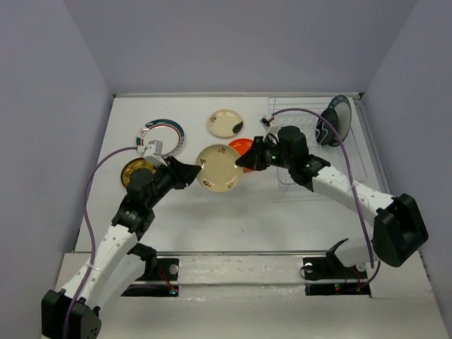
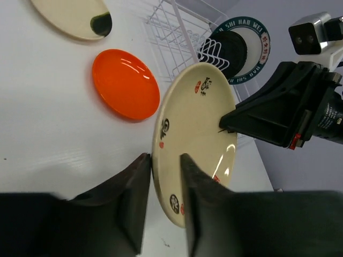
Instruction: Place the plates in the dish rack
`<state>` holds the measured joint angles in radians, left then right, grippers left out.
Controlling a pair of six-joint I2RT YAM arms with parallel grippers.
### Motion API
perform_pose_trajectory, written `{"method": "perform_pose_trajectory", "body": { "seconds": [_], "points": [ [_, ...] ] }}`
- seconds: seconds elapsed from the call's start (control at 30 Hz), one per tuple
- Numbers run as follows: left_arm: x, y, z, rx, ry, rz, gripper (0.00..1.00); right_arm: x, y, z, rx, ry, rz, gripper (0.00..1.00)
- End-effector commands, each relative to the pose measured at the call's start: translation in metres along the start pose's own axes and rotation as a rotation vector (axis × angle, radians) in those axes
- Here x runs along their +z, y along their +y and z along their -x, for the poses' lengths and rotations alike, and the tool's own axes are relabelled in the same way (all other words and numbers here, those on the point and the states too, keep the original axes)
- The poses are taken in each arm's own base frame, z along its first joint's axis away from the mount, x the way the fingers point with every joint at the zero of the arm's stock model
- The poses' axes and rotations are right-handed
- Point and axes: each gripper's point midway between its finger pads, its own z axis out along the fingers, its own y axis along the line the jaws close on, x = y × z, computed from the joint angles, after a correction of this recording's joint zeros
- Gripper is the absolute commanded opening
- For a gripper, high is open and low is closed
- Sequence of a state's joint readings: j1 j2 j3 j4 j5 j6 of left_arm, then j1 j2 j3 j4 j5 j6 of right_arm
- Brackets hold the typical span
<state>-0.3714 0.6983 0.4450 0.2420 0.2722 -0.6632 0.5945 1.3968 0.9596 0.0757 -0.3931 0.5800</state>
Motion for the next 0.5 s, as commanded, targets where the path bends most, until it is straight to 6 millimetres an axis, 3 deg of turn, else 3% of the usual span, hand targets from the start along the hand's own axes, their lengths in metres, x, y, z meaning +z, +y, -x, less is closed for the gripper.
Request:
{"method": "perform_pose_trajectory", "body": {
  "seconds": [0.0, 0.03, 0.1, 0.13, 0.17, 0.2, 0.23, 0.3, 0.43, 0.47],
  "points": [
    [-0.006, -0.046, 0.030, 0.048, -0.063, -0.151, 0.61, -0.020, 0.008, 0.066, -0.090, -0.225, -0.124, 0.07],
    [-0.007, -0.047, 0.038, 0.075, -0.087, -0.135, 0.75, -0.028, 0.000, 0.077, -0.133, -0.253, -0.179, 0.07],
    [-0.010, -0.038, 0.039, 0.088, -0.081, -0.073, 0.83, -0.054, -0.021, 0.112, -0.166, -0.337, -0.325, 0.07],
    [-0.014, -0.037, 0.044, 0.099, -0.100, -0.056, 0.86, -0.073, -0.049, 0.124, -0.165, -0.378, -0.479, 0.07],
    [-0.015, -0.030, 0.046, 0.102, -0.112, -0.012, 0.89, -0.088, -0.063, 0.137, -0.189, -0.408, -0.552, 0.07],
    [-0.017, -0.028, 0.048, 0.101, -0.118, 0.003, 0.90, -0.106, -0.073, 0.149, -0.197, -0.441, -0.616, 0.07],
    [-0.019, -0.027, 0.049, 0.098, -0.128, 0.011, 0.91, -0.138, -0.099, 0.168, -0.190, -0.510, -0.780, 0.07],
    [-0.019, -0.022, 0.045, 0.083, -0.122, 0.023, 0.93, -0.188, -0.133, 0.185, -0.239, -0.563, -1.070, 0.07],
    [-0.014, -0.014, 0.037, 0.057, -0.098, 0.045, 0.95, -0.243, -0.170, 0.204, -0.323, -0.535, -1.397, 0.07],
    [-0.013, -0.014, 0.036, 0.056, -0.094, 0.047, 0.95, -0.248, -0.173, 0.210, -0.323, -0.539, -1.424, 0.07]
  ]
}}
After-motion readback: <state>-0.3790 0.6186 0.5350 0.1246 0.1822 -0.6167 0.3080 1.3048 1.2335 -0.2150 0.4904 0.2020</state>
